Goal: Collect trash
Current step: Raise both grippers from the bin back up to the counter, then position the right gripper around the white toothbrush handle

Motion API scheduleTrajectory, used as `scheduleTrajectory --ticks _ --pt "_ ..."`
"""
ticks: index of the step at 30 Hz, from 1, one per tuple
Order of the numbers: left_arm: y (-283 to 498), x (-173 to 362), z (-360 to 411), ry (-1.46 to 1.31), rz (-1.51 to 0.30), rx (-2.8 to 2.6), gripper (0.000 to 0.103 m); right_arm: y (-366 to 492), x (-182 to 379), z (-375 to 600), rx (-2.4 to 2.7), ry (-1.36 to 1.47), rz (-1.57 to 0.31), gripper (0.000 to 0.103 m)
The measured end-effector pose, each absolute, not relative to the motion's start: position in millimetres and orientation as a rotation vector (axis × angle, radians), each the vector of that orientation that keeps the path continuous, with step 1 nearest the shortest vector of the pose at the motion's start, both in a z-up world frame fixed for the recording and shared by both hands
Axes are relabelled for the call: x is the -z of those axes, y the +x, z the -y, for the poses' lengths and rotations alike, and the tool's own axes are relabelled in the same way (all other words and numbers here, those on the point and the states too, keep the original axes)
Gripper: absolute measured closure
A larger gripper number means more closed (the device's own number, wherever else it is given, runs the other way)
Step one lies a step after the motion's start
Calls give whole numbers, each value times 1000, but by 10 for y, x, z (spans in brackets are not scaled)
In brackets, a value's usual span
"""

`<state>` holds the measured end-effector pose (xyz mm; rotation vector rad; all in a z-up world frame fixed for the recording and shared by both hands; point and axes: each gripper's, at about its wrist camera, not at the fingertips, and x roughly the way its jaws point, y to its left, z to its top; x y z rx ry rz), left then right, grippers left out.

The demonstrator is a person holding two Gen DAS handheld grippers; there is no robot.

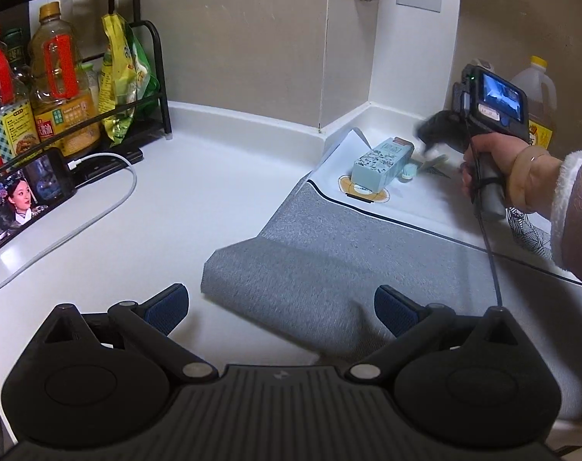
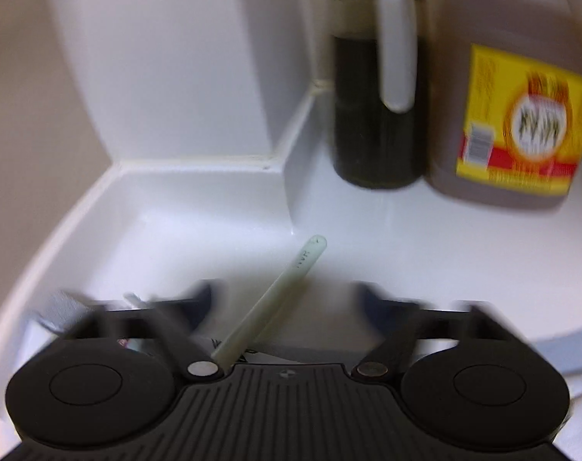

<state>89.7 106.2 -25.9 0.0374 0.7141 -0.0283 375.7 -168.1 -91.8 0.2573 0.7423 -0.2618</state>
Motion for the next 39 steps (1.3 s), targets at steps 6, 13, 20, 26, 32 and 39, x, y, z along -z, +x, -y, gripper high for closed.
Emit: scheduleTrajectory --ticks 6,13,20,26,32,39 --pt "938 167 -1024 53 -688 17 0 3517 718 1815 184 331 -722 93" --pt "1138 21 -850 74 -645 57 0 2747 583 2049 23 348 -782 93" --pt "1731 110 -368 133 -623 175 0 1802 700 2030 -32 140 -733 92" --pt "2428 377 51 167 -655 248 0 1410 833 2136 39 175 -677 25" --pt "2918 655 303 199 -704 253 0 1160 961 2096 15 49 -684 20" --pt "3210 915 406 216 -759 216 0 1164 1027 2099 -28 17 -686 1"
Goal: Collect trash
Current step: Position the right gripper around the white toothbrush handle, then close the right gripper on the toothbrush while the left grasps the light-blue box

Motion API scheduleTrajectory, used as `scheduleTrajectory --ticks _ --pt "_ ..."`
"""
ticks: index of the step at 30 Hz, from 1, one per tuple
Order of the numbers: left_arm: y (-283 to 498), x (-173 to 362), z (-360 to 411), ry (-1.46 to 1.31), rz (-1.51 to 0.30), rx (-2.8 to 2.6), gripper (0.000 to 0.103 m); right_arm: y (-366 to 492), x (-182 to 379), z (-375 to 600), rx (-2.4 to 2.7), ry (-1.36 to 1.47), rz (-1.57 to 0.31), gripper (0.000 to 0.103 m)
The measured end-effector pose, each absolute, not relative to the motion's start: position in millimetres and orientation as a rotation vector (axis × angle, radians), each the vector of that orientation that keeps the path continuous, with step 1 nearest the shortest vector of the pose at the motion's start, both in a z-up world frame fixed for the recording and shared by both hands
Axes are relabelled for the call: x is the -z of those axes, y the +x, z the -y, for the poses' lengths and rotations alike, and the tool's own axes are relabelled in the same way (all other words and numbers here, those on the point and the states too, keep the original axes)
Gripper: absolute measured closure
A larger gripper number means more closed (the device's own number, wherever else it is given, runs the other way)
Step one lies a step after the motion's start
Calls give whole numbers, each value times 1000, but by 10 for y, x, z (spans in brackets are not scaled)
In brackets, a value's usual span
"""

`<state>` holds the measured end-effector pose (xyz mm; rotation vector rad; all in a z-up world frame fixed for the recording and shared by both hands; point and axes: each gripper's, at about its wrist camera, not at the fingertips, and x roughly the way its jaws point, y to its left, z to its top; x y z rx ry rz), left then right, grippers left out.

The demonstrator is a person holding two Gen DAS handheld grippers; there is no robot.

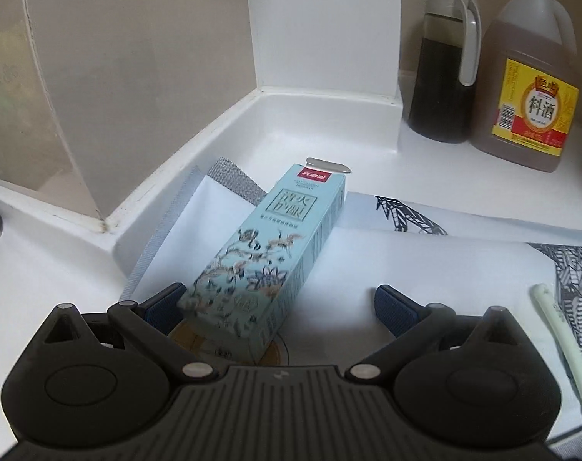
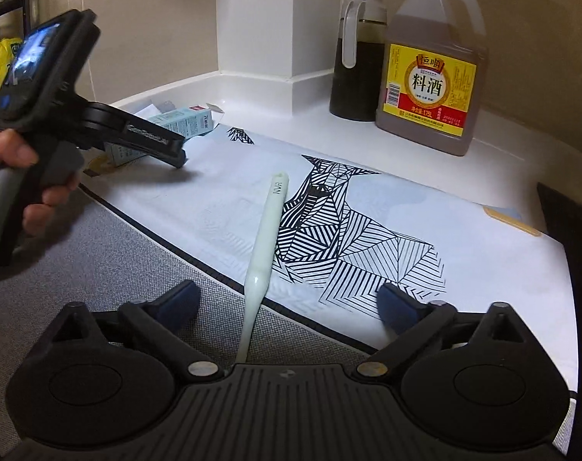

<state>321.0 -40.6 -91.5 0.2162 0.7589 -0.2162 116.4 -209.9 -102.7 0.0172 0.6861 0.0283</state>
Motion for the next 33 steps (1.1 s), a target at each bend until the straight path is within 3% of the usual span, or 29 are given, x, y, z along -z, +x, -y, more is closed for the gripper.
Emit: scheduleTrajectory --ticks 10,33 --pt "3216 957 411 196 -688 223 0 1191 1036 2104 -28 24 -691 0" --pt "3223 943 355 132 -716 242 0 1225 1045 2090 -25 26 -692 0"
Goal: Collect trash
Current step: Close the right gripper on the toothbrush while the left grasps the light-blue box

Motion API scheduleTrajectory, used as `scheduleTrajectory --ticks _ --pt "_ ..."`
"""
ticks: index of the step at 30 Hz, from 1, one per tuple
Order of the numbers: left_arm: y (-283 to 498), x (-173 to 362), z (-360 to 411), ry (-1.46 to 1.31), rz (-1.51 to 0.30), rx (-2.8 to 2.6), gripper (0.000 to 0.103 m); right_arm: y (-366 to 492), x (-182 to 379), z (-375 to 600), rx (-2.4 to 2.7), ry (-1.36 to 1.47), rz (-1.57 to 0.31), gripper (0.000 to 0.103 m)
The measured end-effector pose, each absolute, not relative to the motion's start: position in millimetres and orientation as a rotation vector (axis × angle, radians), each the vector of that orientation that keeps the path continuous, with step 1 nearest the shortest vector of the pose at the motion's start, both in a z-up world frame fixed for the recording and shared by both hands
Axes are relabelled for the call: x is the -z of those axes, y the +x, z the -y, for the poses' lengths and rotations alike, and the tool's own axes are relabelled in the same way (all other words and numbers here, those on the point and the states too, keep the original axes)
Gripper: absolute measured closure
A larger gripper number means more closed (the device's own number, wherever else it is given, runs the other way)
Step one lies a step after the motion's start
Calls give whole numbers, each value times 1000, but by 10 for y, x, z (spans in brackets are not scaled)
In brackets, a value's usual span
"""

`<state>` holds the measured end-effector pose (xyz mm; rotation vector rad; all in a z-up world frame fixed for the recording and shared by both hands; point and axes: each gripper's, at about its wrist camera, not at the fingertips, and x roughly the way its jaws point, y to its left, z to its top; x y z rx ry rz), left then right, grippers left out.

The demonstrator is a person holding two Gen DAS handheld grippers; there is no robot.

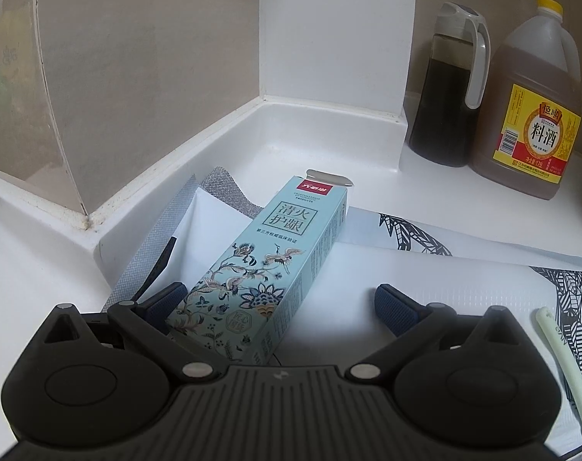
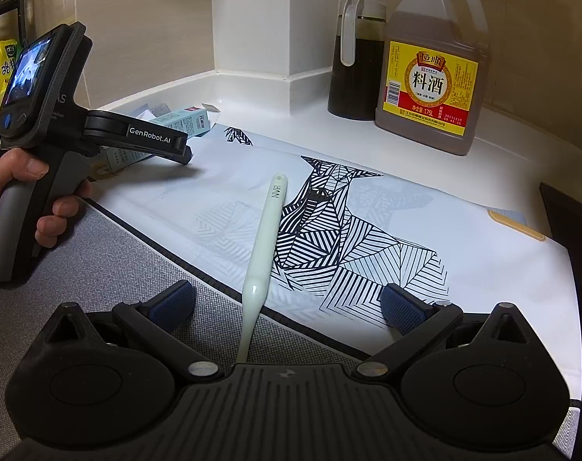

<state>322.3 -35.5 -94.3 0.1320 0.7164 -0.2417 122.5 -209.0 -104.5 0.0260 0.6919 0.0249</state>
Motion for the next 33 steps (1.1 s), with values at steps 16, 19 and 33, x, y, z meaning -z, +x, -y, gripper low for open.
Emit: scheduleTrajectory --ticks 16,19,33 --pt "3224 941 355 131 -717 242 0 1230 1046 2089 -23 25 -693 0" --pt "3227 941 352 131 -717 242 0 1235 1047 2091 -23 25 -693 0" --pt "3086 818 396 154 -688 257 56 1289 945 2054 -21 36 -648 89"
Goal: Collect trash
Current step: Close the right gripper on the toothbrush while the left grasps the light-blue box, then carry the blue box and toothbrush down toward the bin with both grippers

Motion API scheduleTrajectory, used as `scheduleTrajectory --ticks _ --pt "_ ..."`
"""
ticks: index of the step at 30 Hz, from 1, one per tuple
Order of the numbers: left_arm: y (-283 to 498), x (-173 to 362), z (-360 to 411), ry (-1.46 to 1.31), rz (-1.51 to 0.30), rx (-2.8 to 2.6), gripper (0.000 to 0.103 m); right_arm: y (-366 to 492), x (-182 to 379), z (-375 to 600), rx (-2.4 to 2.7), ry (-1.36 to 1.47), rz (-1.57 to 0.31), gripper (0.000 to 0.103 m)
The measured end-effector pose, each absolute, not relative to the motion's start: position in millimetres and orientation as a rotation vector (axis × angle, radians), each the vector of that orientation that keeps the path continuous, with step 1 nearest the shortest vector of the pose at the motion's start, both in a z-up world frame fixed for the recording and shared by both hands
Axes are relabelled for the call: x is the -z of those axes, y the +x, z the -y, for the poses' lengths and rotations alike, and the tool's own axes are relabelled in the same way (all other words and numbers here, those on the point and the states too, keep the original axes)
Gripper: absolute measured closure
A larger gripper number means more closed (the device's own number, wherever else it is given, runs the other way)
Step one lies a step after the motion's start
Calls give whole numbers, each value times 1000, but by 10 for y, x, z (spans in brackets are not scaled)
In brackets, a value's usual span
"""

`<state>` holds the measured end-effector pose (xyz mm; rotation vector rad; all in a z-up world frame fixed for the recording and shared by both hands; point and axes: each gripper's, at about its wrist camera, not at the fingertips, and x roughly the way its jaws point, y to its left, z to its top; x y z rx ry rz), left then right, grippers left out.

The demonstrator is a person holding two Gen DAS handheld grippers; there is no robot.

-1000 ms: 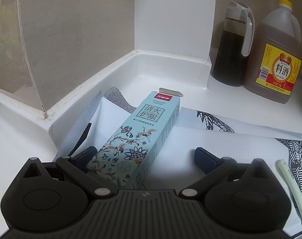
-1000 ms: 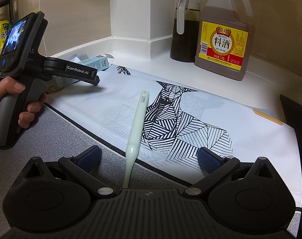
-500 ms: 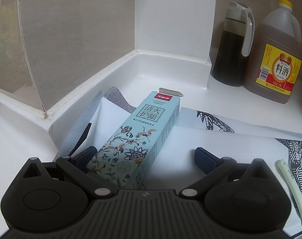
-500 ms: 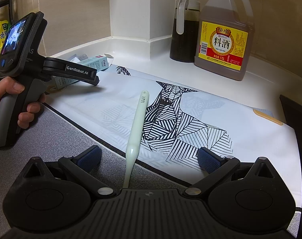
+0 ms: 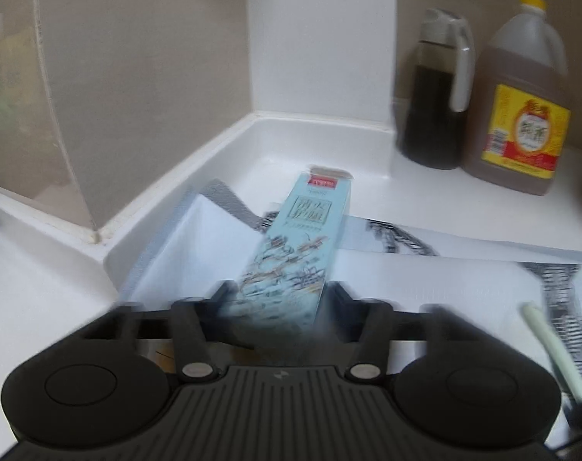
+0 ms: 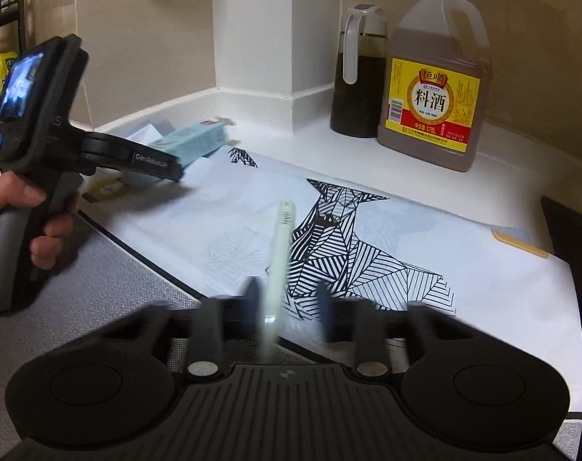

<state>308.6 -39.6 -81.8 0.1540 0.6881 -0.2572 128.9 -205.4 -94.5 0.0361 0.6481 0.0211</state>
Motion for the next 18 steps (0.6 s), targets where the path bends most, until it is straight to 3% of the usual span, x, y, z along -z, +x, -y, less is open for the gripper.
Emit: scheduleTrajectory --ticks 1,18 --pt "3061 781 387 139 -681 266 60 1295 941 2066 -23 47 -647 89" --pt "1955 -40 138 77 -513 335 60 660 504 2095 -55 116 -492 89"
